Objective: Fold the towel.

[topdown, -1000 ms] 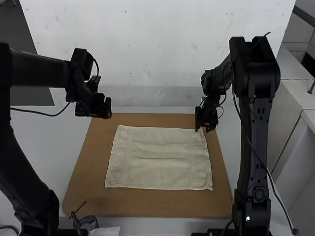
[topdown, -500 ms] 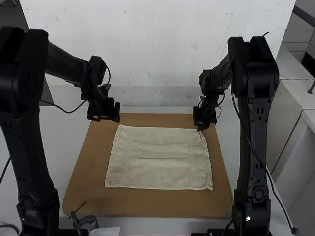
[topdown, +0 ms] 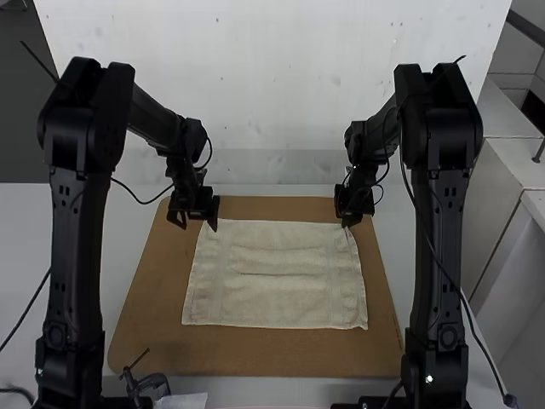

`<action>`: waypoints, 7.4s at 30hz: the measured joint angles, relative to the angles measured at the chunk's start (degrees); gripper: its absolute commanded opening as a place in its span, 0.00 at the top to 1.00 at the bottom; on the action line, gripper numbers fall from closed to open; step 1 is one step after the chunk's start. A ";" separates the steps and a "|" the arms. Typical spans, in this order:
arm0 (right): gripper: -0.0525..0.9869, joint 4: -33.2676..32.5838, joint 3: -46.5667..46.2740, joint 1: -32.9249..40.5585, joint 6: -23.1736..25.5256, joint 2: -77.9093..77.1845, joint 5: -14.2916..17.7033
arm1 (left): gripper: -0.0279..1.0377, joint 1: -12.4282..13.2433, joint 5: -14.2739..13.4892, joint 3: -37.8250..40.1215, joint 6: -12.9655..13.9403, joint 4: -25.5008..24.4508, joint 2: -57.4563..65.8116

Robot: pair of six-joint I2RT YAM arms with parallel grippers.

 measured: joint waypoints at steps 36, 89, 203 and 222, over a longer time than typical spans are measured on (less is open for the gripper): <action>0.93 8.52 -3.63 2.23 3.04 -6.38 5.40 | 0.96 -2.21 -2.56 4.81 -3.32 -1.75 -3.74; 0.93 8.26 -40.02 4.46 -3.78 -48.35 6.01 | 0.96 -10.86 -3.80 -36.11 -7.50 6.12 -44.33; 0.93 3.34 -28.04 -20.41 -5.86 -25.14 -3.82 | 0.04 2.23 0.94 -37.68 -5.73 15.30 -43.19; 0.93 -2.34 -12.83 25.59 13.22 -19.93 3.34 | 0.04 7.26 0.96 -38.82 -4.02 13.68 -48.92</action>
